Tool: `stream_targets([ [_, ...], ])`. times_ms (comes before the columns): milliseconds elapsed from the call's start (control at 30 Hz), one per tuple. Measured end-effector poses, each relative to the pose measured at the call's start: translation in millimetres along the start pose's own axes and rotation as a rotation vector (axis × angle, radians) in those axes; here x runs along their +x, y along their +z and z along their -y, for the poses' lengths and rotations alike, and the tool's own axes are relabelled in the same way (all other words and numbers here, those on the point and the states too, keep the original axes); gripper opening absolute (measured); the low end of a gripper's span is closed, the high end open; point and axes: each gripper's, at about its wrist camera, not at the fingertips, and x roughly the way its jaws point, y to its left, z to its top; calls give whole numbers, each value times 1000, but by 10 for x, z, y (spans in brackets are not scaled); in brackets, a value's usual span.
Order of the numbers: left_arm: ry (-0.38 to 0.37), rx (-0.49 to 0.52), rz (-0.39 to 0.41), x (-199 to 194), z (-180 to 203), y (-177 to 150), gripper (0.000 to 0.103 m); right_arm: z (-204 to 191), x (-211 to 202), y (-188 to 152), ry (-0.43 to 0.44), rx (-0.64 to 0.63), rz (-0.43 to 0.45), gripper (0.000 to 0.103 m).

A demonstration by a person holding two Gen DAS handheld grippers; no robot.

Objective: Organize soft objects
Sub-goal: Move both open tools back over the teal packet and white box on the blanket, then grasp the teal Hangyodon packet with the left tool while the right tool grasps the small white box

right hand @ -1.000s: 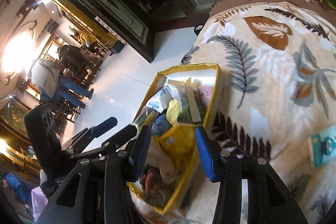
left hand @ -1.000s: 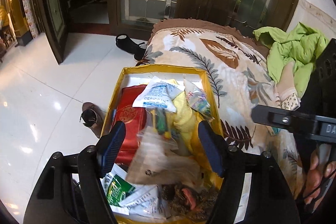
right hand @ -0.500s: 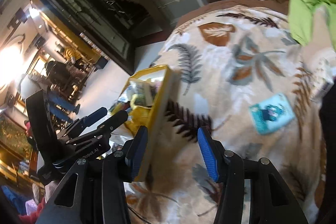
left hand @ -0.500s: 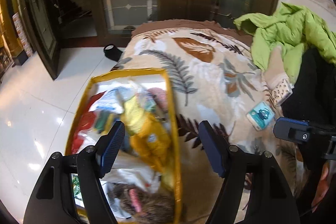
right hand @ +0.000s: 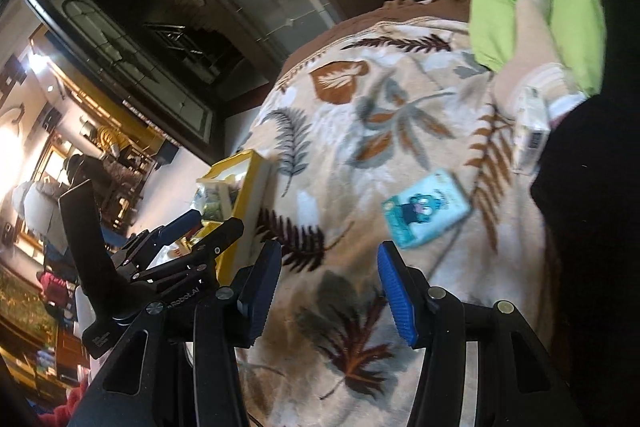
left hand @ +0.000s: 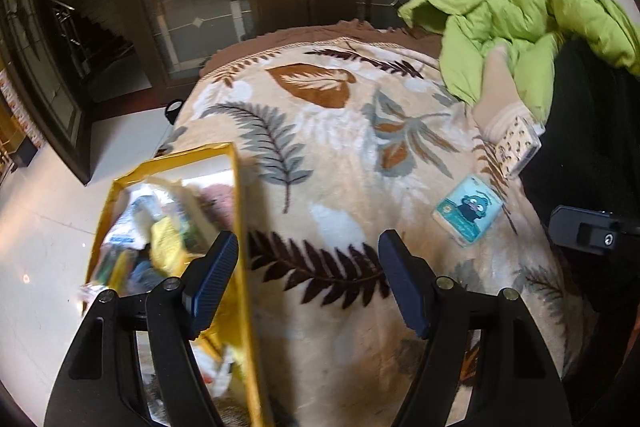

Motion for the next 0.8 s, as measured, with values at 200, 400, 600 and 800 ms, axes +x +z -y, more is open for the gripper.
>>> stream_targets([
  [200,-97,-17,-67,199,219,77,72,286,-180,69,-84,42,49,54],
  [400,-195,-31,-143,465,527,148,72,595,-261,232,-102,133,83,55],
  [600,-311,169,-155,667,888,250,72,741,-224,305,-97,150,77,56],
  [800,-414,386,-210,855,1276,272,72,911,-142,511,-130,177,72,61],
])
